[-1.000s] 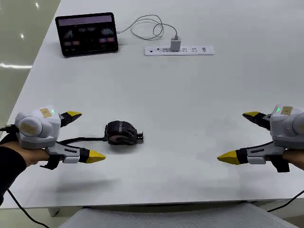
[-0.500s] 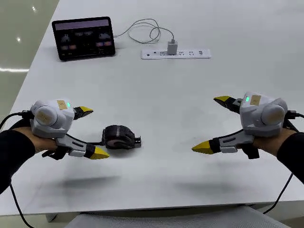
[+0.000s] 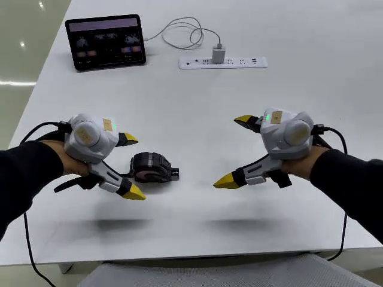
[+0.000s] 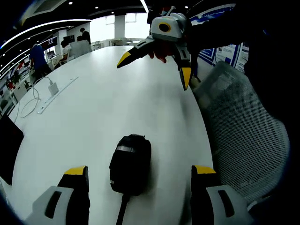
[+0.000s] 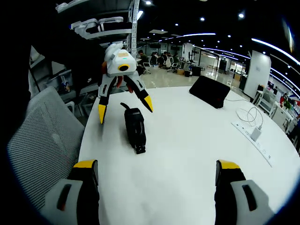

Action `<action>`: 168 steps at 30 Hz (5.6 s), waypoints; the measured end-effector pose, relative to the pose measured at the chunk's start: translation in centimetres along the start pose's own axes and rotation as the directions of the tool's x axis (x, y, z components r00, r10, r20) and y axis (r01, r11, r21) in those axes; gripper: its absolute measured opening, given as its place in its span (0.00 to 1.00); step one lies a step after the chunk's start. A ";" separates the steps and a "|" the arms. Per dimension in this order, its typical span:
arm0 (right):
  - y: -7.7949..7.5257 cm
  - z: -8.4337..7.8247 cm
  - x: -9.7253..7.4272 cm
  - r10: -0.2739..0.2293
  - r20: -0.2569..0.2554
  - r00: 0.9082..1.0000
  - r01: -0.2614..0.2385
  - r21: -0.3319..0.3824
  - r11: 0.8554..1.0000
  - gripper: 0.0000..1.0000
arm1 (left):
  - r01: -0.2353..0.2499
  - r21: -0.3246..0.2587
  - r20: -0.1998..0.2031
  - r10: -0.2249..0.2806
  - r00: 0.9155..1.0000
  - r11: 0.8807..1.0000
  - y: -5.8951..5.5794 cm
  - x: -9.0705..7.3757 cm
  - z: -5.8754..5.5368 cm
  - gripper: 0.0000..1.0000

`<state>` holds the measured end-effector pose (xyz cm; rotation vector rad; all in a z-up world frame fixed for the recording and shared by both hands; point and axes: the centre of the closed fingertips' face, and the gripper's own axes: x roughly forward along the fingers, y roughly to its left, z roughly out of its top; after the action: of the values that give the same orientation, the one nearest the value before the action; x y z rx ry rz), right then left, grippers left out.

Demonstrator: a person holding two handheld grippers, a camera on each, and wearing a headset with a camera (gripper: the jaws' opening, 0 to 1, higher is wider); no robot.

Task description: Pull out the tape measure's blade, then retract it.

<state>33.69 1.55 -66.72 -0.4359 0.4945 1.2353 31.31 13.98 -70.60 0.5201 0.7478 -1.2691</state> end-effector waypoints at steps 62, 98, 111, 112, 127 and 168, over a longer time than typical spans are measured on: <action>3.8 -2.4 11.6 0.234 -0.216 0.948 -0.267 -0.140 0.953 0.19 | 0.017 0.165 -0.182 0.013 0.983 0.986 1.5 2.6 -0.6 0.33; 4.1 -2.4 12.3 0.246 -0.228 0.942 -0.275 -0.108 0.955 0.10 | -0.018 0.170 -0.149 0.044 0.988 0.985 1.5 2.8 -0.5 0.33; 4.0 -2.6 12.1 0.235 -0.223 0.946 -0.264 -0.108 0.958 0.10 | -0.030 0.167 -0.146 0.055 0.988 0.986 1.4 2.7 -0.5 0.34; 4.0 -2.5 12.1 0.235 -0.223 0.946 -0.264 -0.111 0.958 0.10 | -0.028 0.168 -0.149 0.053 0.987 0.985 1.4 2.7 -0.5 0.34; 4.1 -3.1 11.4 0.239 -0.222 0.945 -0.263 -0.086 0.961 0.09 | -0.021 0.186 -0.136 0.047 0.990 0.982 1.2 2.5 -0.5 0.34; 3.1 -4.3 9.8 0.228 -0.244 0.943 -0.253 -0.078 0.964 0.09 | -0.032 0.155 -0.120 0.051 0.991 0.987 1.4 2.6 -0.5 0.34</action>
<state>32.60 7.58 -76.01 -0.6318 0.6989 1.4607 32.89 13.00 -72.97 0.7415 0.7423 -1.2700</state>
